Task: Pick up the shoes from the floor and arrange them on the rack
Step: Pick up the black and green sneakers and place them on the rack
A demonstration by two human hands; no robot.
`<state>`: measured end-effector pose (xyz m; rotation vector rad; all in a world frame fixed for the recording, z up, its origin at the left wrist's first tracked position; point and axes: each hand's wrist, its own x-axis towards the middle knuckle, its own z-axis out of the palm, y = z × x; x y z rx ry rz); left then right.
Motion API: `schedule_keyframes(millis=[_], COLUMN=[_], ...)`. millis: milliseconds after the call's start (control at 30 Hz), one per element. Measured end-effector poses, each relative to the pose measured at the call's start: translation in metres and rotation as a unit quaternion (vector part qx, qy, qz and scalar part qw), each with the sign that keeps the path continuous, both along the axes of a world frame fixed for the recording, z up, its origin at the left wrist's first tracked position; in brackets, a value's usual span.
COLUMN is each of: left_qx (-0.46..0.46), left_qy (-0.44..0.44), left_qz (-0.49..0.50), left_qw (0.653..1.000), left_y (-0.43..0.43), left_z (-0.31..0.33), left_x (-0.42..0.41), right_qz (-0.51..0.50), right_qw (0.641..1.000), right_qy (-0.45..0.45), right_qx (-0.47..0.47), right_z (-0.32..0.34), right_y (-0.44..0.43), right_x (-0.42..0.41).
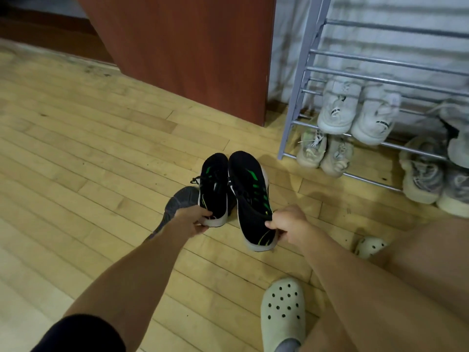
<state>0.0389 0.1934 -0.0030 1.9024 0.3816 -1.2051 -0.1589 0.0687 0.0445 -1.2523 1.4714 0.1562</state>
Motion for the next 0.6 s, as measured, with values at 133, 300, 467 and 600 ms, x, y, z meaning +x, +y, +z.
schedule_keyframes(millis=[133,300,467,600], left_qx=[-0.084,-0.165,-0.275,-0.312], left_qy=[0.023,0.046,0.023,-0.042], left_qz=[0.063,0.071,0.08,0.04], left_qw=[0.994,0.983,0.958,0.948], left_y=[-0.013,-0.004,0.011,0.017], left_z=[0.029,0.073,0.134,0.185], left_x=[-0.032,-0.053,-0.06,-0.075], right_qz=[0.03,0.03,0.013,0.016], right_qw=[0.998,0.995,0.987,0.975], right_qy=[0.018,-0.008,-0.025,-0.04], right_qx=[-0.045,-0.097,-0.161,-0.219], right_z=[0.031,0.08,0.133,0.176], right_y=[-0.002,-0.001,-0.004,-0.004], right_x=[-0.017,-0.033,-0.053,-0.069])
